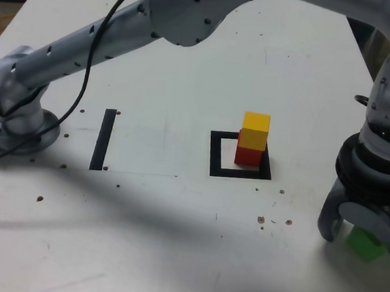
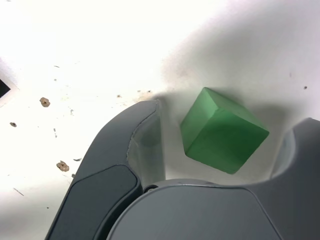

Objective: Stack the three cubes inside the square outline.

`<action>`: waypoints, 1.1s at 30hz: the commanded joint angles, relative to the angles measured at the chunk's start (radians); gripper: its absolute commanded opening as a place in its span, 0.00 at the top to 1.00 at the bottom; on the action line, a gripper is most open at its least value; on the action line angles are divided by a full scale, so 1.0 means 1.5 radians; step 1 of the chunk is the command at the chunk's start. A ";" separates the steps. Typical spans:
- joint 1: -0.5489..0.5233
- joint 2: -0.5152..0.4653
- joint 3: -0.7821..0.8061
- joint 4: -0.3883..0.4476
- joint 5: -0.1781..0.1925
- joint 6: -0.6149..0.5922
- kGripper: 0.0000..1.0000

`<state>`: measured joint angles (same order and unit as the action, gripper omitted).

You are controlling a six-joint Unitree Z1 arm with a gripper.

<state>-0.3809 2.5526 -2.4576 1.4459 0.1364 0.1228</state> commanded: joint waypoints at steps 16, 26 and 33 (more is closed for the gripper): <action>0.001 -0.006 0.026 -0.031 -0.011 0.036 0.27; 0.015 -0.007 0.033 -0.032 -0.017 0.041 0.42; 0.022 -0.011 0.033 -0.034 -0.023 0.047 0.55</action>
<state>-0.3508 2.5474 -2.4099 1.3975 0.1036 0.1909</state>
